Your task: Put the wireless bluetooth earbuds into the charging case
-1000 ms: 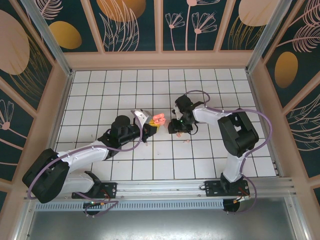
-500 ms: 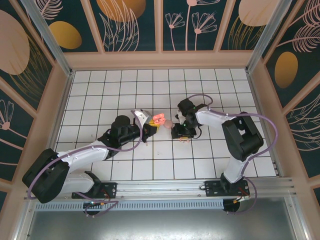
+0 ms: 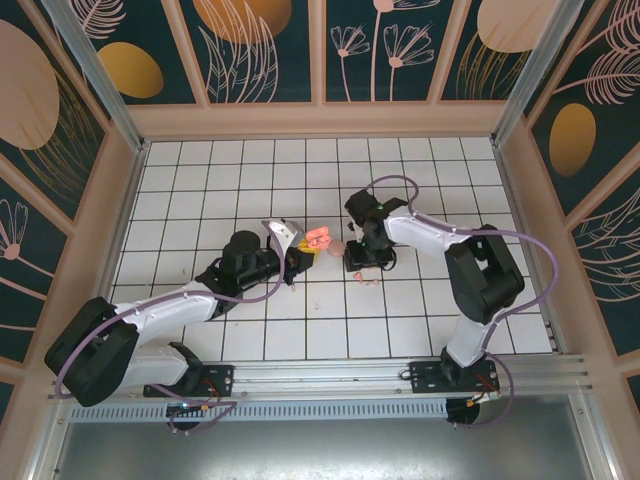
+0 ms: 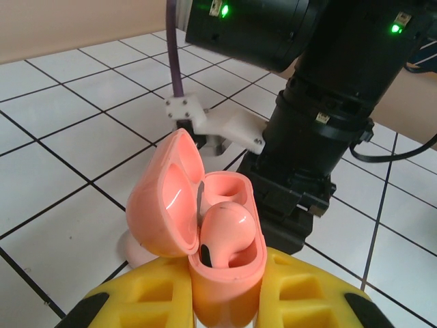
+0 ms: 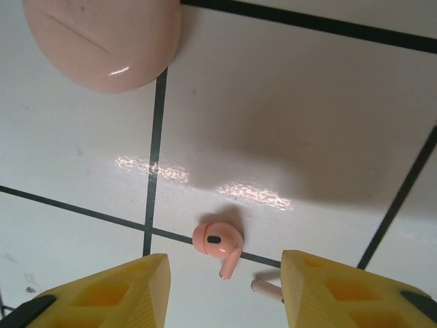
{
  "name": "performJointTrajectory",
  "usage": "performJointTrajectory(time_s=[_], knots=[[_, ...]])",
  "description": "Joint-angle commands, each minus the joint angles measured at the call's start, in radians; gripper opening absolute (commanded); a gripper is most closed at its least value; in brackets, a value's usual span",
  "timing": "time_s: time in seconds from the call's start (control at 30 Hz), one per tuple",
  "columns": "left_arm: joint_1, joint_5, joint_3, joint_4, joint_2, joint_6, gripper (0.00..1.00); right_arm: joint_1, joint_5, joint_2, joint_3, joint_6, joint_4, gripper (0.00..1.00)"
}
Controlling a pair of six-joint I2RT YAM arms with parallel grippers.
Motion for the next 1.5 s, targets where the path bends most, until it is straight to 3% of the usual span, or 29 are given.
performJointTrajectory(time_s=[0.0,0.5,0.9,1.47], knots=[[-0.008,0.003,-0.003,0.013,-0.02,0.007,0.07,0.024,0.062,0.048,0.033,0.006,-0.052,0.46],[-0.007,-0.001,-0.02,0.022,-0.022,0.004,0.07,0.048,0.051,0.115,0.038,-0.002,-0.016,0.4],[-0.007,-0.016,-0.025,0.001,-0.036,0.015,0.08,0.049,0.086,0.103,0.018,-0.001,0.028,0.28],[-0.007,0.018,-0.001,0.027,0.013,-0.004,0.07,0.039,0.094,-0.235,-0.155,0.138,0.313,0.25]])
